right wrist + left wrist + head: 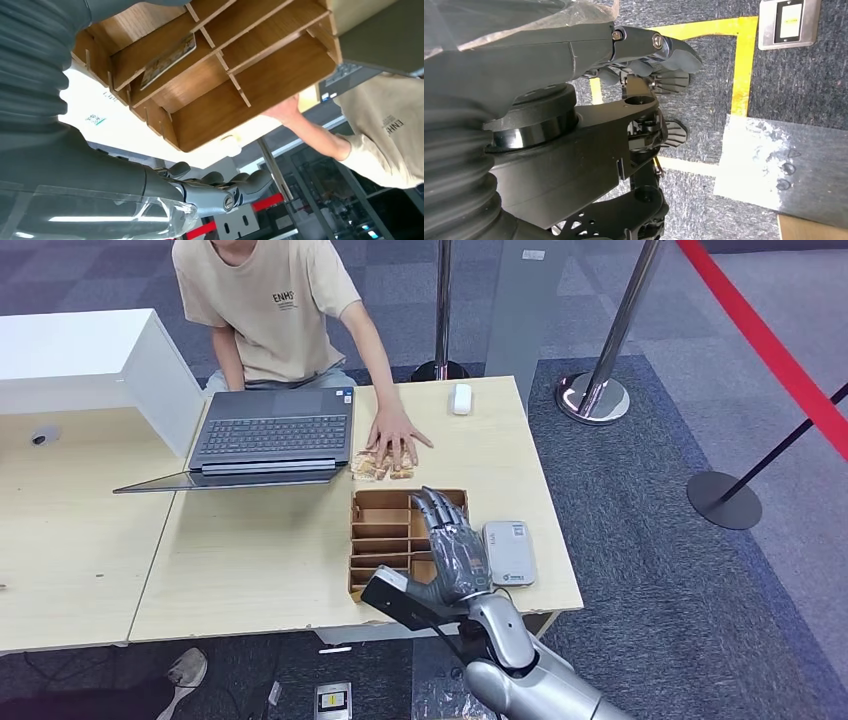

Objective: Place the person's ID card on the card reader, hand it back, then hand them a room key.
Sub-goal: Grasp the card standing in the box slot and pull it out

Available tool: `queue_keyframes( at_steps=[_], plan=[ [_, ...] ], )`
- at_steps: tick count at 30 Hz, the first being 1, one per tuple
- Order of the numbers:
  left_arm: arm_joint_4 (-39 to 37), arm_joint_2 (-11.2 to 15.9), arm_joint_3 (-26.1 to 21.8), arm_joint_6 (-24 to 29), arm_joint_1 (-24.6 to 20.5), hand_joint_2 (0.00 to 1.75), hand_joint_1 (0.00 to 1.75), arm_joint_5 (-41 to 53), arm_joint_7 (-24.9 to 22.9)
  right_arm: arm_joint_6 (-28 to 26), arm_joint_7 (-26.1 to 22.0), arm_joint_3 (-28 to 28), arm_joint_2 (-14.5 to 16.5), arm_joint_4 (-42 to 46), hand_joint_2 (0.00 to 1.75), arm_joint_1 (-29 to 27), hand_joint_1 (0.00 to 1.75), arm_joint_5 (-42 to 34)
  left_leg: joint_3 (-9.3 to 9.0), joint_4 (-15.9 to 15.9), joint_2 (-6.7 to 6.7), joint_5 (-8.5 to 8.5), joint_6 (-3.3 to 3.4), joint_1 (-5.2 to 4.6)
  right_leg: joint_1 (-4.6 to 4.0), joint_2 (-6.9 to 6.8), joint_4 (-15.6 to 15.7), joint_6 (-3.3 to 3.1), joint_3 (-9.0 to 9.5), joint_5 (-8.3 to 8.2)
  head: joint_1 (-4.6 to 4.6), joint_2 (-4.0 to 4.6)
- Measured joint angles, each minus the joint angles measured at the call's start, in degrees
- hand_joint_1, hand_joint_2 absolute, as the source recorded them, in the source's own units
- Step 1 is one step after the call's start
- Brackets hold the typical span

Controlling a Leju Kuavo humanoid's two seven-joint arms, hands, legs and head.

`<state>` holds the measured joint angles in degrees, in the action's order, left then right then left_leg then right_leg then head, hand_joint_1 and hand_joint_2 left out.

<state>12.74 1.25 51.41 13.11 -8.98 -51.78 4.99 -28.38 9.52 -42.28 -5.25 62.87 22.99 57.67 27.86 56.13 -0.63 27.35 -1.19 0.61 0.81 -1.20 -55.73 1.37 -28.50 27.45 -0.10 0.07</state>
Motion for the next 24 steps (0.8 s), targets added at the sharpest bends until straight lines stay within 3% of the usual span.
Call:
queue_keyframes(
  at_steps=[17,21,24],
  plan=[
    [0.0,-0.13,0.02,-0.09,-0.12,1.75,0.0,-0.05,-0.13,-0.19,0.22,-1.97,0.29,-6.7,1.75,0.8,0.02,-1.41,0.0,0.01,0.0,0.0,0.0,0.0,0.0,0.0,0.0,0.01,0.0,-0.01,0.01,0.0],
    [0.0,-0.13,0.02,-0.12,-0.12,1.75,0.0,0.05,-0.16,-0.28,0.15,-2.21,0.29,-7.49,1.75,1.31,1.65,-1.99,-0.01,0.01,0.0,0.0,0.0,0.0,0.0,0.0,0.0,0.02,0.0,-0.01,0.01,0.0],
    [0.0,-0.13,0.02,-0.12,-0.12,1.75,0.0,0.16,-0.16,-0.42,0.04,-2.27,0.29,-7.91,1.75,1.45,1.75,-2.33,-0.01,0.01,0.0,0.0,0.0,0.0,0.0,0.0,0.0,0.02,0.0,-0.01,0.01,0.0]
  ],
)
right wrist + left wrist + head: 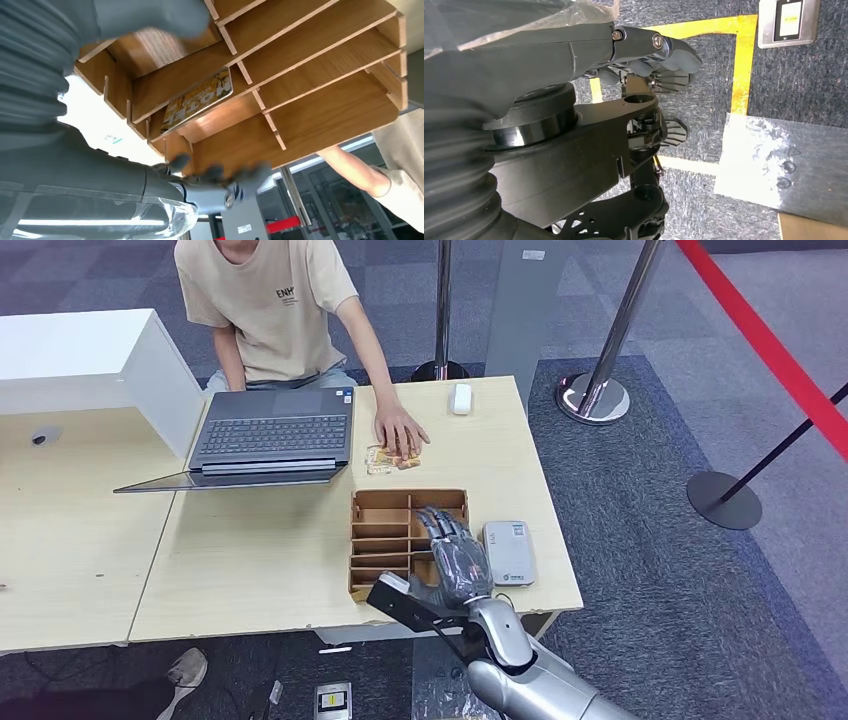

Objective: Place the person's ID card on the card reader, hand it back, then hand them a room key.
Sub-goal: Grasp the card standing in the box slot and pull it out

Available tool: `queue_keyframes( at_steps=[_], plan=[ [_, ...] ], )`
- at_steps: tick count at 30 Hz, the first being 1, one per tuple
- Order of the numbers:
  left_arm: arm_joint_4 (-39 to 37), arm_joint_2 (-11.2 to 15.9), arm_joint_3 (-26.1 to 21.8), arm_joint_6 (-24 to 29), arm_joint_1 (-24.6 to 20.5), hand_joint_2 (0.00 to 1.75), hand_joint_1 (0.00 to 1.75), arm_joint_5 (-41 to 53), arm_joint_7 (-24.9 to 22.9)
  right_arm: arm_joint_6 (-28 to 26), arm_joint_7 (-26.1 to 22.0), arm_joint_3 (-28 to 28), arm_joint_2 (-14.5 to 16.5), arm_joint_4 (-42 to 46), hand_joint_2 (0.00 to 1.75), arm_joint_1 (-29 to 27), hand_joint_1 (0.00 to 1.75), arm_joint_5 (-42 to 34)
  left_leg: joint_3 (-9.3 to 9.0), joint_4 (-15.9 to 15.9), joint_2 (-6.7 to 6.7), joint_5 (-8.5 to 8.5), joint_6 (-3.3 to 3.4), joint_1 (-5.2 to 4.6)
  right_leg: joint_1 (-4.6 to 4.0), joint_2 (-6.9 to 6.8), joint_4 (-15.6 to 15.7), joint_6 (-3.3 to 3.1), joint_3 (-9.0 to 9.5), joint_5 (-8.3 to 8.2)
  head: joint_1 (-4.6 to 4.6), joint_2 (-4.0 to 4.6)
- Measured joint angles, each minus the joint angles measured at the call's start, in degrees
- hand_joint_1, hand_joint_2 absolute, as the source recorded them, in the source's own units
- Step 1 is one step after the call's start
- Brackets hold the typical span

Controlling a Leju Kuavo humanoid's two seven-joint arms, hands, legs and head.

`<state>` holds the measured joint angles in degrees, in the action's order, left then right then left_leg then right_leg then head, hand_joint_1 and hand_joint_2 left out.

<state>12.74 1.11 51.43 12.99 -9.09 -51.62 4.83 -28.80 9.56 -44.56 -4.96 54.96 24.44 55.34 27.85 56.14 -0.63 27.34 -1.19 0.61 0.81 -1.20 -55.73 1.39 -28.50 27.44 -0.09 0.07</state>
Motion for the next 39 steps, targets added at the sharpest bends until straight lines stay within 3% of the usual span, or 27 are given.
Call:
queue_keyframes(
  at_steps=[22,39],
  plan=[
    [0.0,-0.02,0.0,0.02,-0.02,1.75,0.0,0.04,0.0,-1.46,-1.51,-0.08,0.02,-1.31,1.75,0.86,1.75,-0.21,-0.01,0.01,0.0,0.0,0.0,0.0,0.0,0.0,0.0,0.0,0.0,0.0,0.0,0.0],
    [0.0,-0.11,0.0,0.12,-0.03,1.75,0.0,0.25,0.2,-9.27,-2.62,0.21,-0.26,-1.57,1.75,0.78,1.75,3.16,-0.01,0.03,0.0,0.0,0.0,0.0,0.0,0.0,0.0,0.0,0.0,-0.01,0.0,0.0]
  ],
)
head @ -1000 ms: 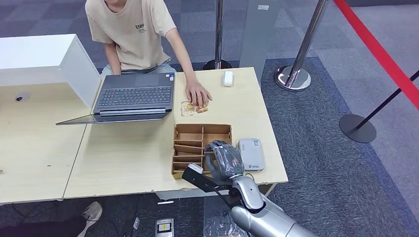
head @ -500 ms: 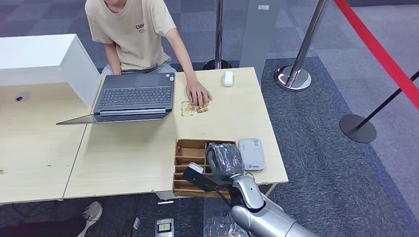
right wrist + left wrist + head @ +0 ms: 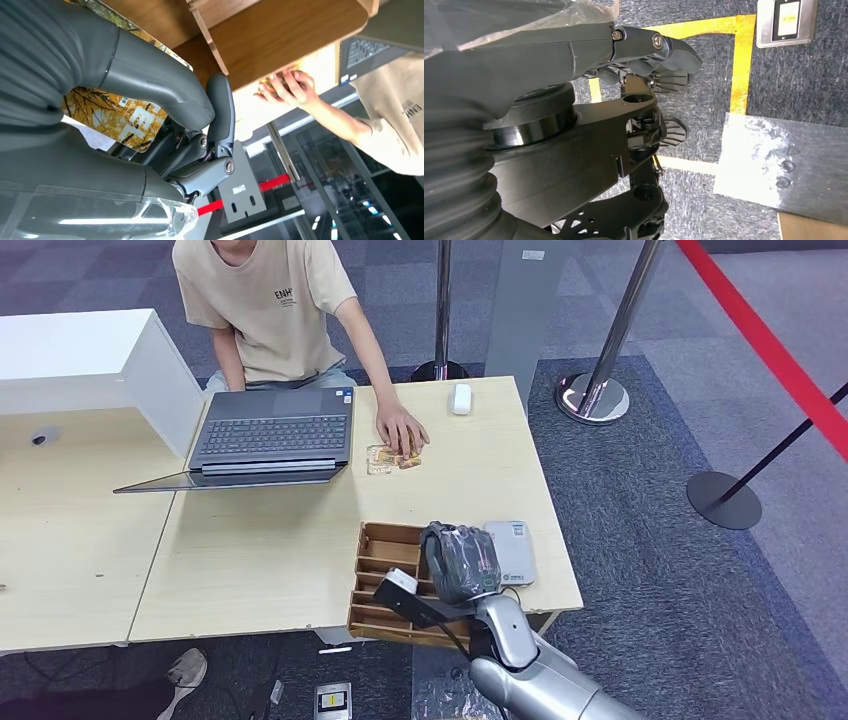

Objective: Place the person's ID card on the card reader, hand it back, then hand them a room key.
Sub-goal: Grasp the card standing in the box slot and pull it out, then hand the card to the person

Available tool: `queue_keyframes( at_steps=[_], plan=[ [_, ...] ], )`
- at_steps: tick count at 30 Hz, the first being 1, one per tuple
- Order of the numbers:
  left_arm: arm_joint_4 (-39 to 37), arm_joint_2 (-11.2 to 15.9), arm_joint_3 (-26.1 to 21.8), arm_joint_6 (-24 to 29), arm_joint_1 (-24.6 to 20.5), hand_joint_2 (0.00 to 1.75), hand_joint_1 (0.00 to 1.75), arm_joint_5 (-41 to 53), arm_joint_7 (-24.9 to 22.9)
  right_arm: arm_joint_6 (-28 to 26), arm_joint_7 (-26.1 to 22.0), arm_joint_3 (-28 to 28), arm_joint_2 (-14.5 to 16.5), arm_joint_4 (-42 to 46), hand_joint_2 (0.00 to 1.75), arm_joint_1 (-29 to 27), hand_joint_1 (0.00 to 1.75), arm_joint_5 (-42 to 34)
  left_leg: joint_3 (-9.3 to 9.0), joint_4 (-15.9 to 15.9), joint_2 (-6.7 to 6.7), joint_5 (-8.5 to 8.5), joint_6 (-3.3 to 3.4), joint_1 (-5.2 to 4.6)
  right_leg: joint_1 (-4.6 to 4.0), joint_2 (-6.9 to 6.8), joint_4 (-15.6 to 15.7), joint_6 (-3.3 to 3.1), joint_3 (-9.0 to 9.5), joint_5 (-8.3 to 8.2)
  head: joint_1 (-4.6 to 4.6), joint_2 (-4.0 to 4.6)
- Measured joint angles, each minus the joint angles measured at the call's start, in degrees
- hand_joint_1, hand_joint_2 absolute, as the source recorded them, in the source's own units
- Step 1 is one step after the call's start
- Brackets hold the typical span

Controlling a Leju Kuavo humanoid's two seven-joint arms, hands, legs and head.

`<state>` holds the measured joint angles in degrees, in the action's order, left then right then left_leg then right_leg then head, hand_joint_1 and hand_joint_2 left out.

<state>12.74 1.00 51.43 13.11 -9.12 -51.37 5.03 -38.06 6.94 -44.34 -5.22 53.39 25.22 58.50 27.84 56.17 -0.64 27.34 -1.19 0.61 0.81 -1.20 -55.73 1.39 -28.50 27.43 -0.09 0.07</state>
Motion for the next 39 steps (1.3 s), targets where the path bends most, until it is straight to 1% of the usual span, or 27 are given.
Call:
queue_keyframes(
  at_steps=[7,11,15,20,23,26,29,32,37,39],
  plan=[
    [0.0,-0.13,0.01,0.07,-0.02,1.75,0.0,0.1,0.22,-1.39,-2.3,0.99,-0.05,0.3,1.75,0.54,1.75,-2.16,0.01,0.01,0.0,0.0,0.0,0.0,0.0,0.0,-0.01,0.0,0.02,-0.02,0.0,0.0],
    [0.0,-0.21,0.02,0.06,-0.17,0.0,0.0,0.17,0.61,-0.56,-4.61,2.26,-0.05,2.5,1.75,3.68,1.75,-6.49,0.02,0.02,-0.04,-0.04,0.01,0.0,0.0,0.01,-0.02,0.0,0.0,-0.07,0.0,0.0],
    [0.0,-0.31,0.08,-0.04,-0.38,0.0,0.0,0.4,0.86,2.08,-6.55,3.46,-0.08,4.99,1.75,7.98,1.75,-12.52,0.1,0.03,-0.06,-0.13,0.01,-0.01,0.01,0.02,-0.05,-0.02,-0.09,-0.15,-0.01,0.0],
    [0.02,-0.66,0.13,-0.29,-1.09,0.0,0.0,0.7,1.19,6.2,-11.87,5.25,0.21,6.02,1.75,17.12,1.75,-24.58,0.2,0.07,-0.09,-0.24,0.02,-0.02,0.02,0.04,-0.08,0.0,-0.19,-0.27,-0.02,0.0],
    [0.02,-0.96,0.12,-0.46,-1.44,0.0,0.0,0.94,1.57,7.51,-14.42,5.82,0.97,3.99,1.75,22.52,1.75,-29.88,0.3,0.09,-0.08,-0.28,0.01,-0.03,0.02,0.04,-0.13,0.0,-0.28,-0.33,0.01,0.0],
    [0.04,-1.37,0.11,-0.62,-1.98,0.0,0.0,1.25,1.65,7.98,-15.13,5.95,1.96,-0.84,1.75,28.97,1.75,-30.71,0.41,0.13,-0.07,-0.34,0.02,-0.02,0.02,0.04,-0.15,0.01,-0.36,-0.35,0.0,0.0],
    [0.06,-1.8,0.12,-0.67,-2.16,0.0,0.0,1.37,1.57,7.96,-12.56,5.34,3.22,-6.44,1.75,33.8,1.75,-25.27,0.43,0.14,-0.04,-0.34,0.01,-0.02,0.01,0.03,-0.16,-0.01,-0.36,-0.36,0.0,0.0],
    [0.07,-2.19,0.11,-0.74,-2.16,0.0,0.0,1.09,1.51,7.92,-8.16,3.49,4.36,-11.55,1.75,37.03,1.75,-15.43,0.45,0.14,0.0,-0.34,0.0,-0.01,0.01,0.03,-0.17,-0.01,-0.38,-0.37,-0.01,0.0],
    [0.07,-2.64,0.02,-0.82,-2.05,0.0,0.0,0.04,2.24,8.23,-1.65,-2.05,5.91,-17.57,1.75,39.83,1.75,2.68,0.49,0.14,0.03,-0.34,0.0,0.0,0.0,0.03,-0.17,-0.02,-0.44,-0.36,0.0,0.0],
    [0.07,-2.76,-0.07,-0.9,-1.97,0.0,0.0,-0.42,2.72,7.13,0.8,-4.48,6.27,-19.12,1.75,40.32,1.75,8.08,0.5,0.15,0.03,-0.34,0.0,0.01,-0.01,0.01,-0.17,-0.02,-0.45,-0.36,0.01,0.0]
  ],
)
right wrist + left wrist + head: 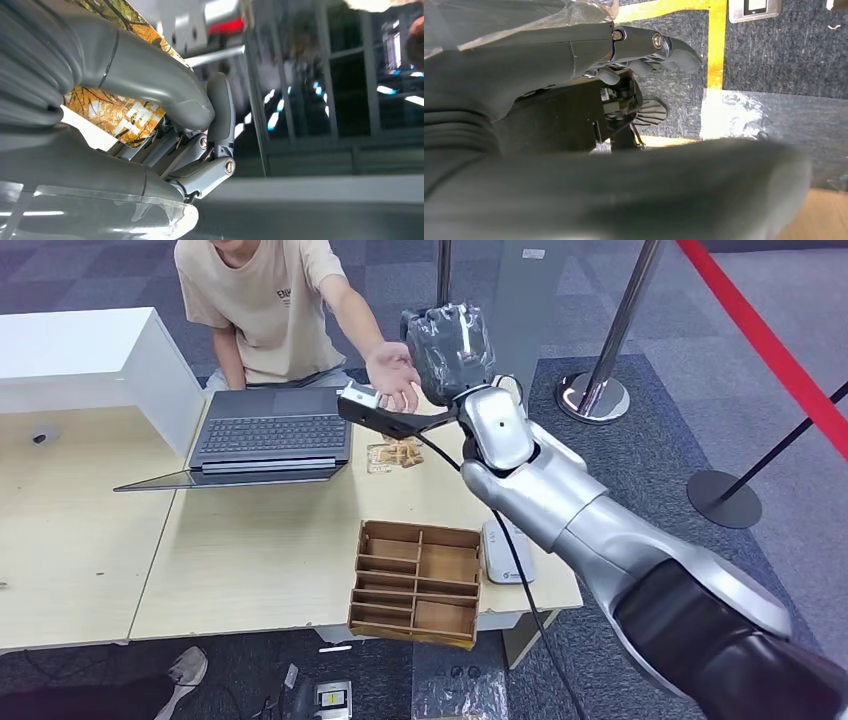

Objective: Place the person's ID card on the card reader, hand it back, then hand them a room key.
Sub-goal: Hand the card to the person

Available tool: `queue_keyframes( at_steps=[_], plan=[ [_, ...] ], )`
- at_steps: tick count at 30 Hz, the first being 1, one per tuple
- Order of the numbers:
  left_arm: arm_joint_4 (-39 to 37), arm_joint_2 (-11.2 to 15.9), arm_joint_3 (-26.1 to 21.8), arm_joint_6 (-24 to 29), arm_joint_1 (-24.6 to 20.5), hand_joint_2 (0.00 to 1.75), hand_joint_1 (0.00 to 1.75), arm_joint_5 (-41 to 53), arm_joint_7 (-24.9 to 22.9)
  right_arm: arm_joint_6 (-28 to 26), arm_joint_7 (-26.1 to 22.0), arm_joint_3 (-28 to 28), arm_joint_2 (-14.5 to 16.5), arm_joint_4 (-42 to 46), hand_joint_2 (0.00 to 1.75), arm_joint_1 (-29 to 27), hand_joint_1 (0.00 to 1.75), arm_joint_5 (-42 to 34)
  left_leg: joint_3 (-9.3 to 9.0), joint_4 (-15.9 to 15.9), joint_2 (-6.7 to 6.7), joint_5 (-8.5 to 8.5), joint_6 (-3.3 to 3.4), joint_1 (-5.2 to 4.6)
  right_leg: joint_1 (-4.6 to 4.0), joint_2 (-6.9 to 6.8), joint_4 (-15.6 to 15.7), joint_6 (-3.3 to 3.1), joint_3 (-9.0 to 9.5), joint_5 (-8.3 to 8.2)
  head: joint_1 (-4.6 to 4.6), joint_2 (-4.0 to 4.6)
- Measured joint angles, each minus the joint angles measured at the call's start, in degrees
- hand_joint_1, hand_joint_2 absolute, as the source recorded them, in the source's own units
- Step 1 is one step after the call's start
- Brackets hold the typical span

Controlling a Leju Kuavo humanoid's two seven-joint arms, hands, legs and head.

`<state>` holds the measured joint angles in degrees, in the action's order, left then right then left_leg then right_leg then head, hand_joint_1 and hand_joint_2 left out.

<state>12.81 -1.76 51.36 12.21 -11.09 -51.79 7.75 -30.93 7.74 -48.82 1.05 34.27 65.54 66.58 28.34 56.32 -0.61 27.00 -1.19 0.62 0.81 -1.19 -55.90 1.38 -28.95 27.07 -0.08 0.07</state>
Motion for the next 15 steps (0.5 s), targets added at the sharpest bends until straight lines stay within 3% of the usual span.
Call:
queue_keyframes(
  at_steps=[4,15],
  plan=[
    [0.0,-0.17,-0.24,-0.06,0.28,0.0,0.0,-0.51,0.35,-3.51,2.31,-3.17,0.22,-2.2,1.75,0.29,1.75,3.92,0.01,0.01,0.0,0.0,0.0,0.0,0.0,-0.01,0.0,0.0,0.0,0.0,-0.02,0.0],
    [-0.02,-0.21,-0.42,0.06,1.02,0.0,0.0,-1.26,0.36,-7.01,3.1,-5.95,-0.01,-5.89,1.75,-0.24,1.75,4.33,0.0,0.06,-0.01,0.0,0.0,-0.01,0.0,-0.01,0.0,0.0,-0.01,-0.01,-0.01,0.0]
  ],
)
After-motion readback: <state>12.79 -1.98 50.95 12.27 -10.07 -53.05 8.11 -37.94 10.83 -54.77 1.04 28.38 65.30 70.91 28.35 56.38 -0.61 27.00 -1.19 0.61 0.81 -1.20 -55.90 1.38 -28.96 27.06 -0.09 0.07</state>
